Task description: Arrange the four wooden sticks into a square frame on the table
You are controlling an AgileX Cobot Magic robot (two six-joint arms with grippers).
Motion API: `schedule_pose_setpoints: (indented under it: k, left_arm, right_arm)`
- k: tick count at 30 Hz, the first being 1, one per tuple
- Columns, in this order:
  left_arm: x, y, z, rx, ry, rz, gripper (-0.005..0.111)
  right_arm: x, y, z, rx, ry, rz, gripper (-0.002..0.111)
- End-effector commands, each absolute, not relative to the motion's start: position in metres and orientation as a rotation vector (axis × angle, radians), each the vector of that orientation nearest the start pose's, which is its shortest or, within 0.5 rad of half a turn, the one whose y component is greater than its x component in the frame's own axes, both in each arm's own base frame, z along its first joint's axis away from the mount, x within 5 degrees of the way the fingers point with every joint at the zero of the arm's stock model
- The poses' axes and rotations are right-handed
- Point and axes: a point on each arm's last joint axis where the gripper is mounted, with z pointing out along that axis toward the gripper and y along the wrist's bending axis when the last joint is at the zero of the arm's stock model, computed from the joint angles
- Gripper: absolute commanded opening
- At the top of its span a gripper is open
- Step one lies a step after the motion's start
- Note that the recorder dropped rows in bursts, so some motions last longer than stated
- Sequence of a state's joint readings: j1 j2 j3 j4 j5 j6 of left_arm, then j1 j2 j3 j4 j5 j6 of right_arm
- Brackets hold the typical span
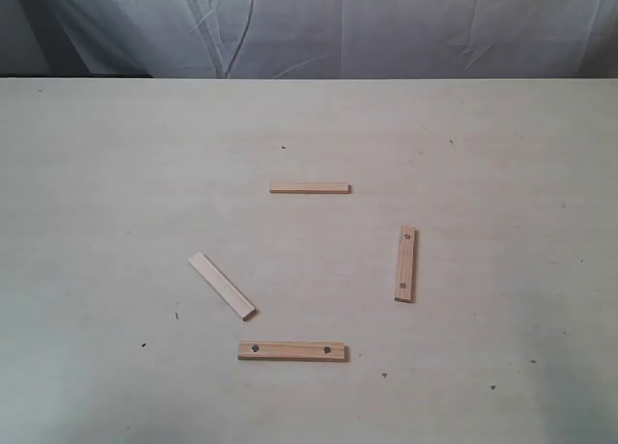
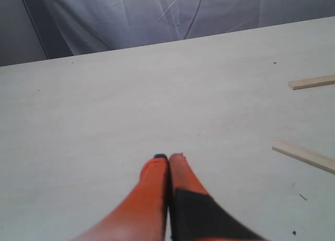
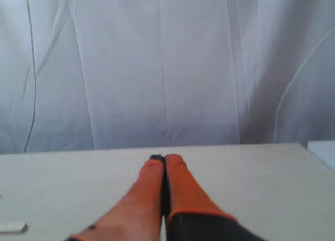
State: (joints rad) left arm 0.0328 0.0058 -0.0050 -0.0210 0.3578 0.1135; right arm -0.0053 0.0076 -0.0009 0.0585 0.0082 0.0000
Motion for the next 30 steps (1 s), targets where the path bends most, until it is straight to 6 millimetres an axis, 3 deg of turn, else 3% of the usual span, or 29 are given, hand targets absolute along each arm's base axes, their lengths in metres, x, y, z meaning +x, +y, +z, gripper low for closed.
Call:
schedule_pose_setpoints:
  k: [1,13,18,23,26,30]
  left_arm:
    - [0.054,0.001,0.182,0.064,1.824,0.08,0.0]
    - [0.054,0.001,0.182,0.064,1.824,0.08,0.0]
    - [0.053,0.001,0.182,0.064,1.826,0.08,0.0]
    - [0.053,0.001,0.182,0.064,1.826,0.08,0.0]
    - [0.053,0.001,0.182,0.064,1.826,0.08,0.0]
    - [0.053,0.001,0.182,0.064,1.826,0.08,0.0]
  right_arm:
    - [0.054,-0.001,0.225,0.053,1.355,0.033,0.0]
    - [0.051,-0.003,0.24,0.117,1.251,0.084,-0.001]
    - [0.058,0.001,0.276,0.076,1.484,0.091,-0.001]
    - [0.089,0.005,0.304,0.06,1.813,0.123,-0.001]
    - [0.108,0.005,0.31,0.064,1.893,0.127,-0.001]
    - [0.128,0.005,0.301,0.077,1.98,0.13,-0.001]
